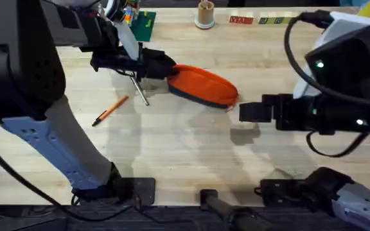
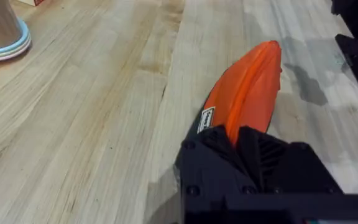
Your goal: Unzip the bag, pick up the pens from the table one at a time and place them inside, then zip the bag closed.
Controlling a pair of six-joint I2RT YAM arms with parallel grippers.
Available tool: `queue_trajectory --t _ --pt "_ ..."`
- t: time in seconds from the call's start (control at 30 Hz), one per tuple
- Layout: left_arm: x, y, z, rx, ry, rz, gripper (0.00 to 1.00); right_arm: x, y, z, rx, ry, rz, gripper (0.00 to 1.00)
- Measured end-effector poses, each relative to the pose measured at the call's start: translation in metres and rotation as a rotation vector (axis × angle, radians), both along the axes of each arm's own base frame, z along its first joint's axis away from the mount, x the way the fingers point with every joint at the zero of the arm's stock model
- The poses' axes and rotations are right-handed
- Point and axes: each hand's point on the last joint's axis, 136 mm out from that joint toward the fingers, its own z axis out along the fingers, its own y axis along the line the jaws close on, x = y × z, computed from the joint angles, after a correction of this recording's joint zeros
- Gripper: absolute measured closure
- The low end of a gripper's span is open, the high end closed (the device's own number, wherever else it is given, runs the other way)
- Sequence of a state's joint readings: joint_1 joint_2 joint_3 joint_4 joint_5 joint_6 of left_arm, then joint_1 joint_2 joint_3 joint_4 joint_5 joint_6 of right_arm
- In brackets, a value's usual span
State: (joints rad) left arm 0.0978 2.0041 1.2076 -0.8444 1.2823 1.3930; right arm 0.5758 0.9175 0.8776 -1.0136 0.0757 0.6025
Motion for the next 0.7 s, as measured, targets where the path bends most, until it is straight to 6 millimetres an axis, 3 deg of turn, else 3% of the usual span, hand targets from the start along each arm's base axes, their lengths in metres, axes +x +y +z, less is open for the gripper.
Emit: queue_trajectory --t 0.43,0.7 --pt "0.000 0.000 0.000 0.000 0.000 0.000 0.958 0.026 0.015 -0.014 -0.066 -0.024 0.132 0.003" --pt "0.000 0.000 0.000 0.000 0.000 0.000 0.958 0.040 0.027 -0.009 -0.064 -0.095 0.223 0.003"
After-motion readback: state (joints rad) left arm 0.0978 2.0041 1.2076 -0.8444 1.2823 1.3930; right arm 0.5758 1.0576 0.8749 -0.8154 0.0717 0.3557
